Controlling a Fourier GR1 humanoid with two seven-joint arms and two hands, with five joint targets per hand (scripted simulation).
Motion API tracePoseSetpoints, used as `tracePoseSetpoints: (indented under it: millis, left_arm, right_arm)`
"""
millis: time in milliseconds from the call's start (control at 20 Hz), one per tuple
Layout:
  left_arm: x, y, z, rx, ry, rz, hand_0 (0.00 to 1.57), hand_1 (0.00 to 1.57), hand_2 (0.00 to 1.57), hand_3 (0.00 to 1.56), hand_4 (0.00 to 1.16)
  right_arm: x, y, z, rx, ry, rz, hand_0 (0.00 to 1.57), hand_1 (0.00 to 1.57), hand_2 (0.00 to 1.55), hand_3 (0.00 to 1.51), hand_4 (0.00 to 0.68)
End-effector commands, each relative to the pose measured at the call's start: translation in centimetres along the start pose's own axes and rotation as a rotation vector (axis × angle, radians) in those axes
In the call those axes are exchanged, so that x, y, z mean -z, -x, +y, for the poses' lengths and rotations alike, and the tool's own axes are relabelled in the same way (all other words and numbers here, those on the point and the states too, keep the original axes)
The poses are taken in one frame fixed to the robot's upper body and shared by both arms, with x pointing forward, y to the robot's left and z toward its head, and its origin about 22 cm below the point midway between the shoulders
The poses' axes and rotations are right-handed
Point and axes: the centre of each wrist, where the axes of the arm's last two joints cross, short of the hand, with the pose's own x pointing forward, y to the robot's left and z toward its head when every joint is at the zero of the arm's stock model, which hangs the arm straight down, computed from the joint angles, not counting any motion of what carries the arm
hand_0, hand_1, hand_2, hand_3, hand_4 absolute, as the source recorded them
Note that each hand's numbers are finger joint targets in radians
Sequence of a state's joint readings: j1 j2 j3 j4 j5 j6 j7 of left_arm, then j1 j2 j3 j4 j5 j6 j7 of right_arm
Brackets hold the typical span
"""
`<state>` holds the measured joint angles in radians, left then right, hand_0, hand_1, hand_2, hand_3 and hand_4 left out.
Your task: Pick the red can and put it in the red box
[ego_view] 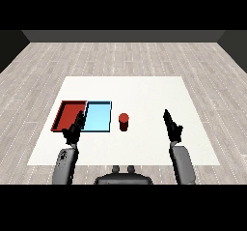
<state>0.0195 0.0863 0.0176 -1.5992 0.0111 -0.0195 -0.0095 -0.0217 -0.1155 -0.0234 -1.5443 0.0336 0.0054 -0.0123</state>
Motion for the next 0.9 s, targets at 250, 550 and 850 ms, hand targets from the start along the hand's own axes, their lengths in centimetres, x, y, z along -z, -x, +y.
tracePoseSetpoints:
  millis: [250, 550, 850]
  left_arm:
    - [1.7, -0.2, 1.0, 0.018, 0.039, -0.013, 0.0, 0.0, 0.0, 0.0, 0.0]
    - [-0.1, -0.7, -1.2, -0.09, 0.013, -0.46, 0.0, 0.0, 0.0, 0.0, 0.0]
    - [0.5, 1.3, -0.8, -0.11, 0.037, -0.447, 0.0, 0.0, 0.0, 0.0, 0.0]
  right_arm:
    - [-3.1, -0.6, 0.2, 0.07, 0.009, -0.03, 0.0, 0.0, 0.0, 0.0, 0.0]
    - [-3.0, -1.4, 2.8, 0.187, -0.062, -0.344, 0.0, 0.0, 0.0, 0.0, 0.0]
    - [-3.1, -1.4, 1.4, 0.163, -0.065, -0.363, 0.0, 0.0, 0.0, 0.0, 0.0]
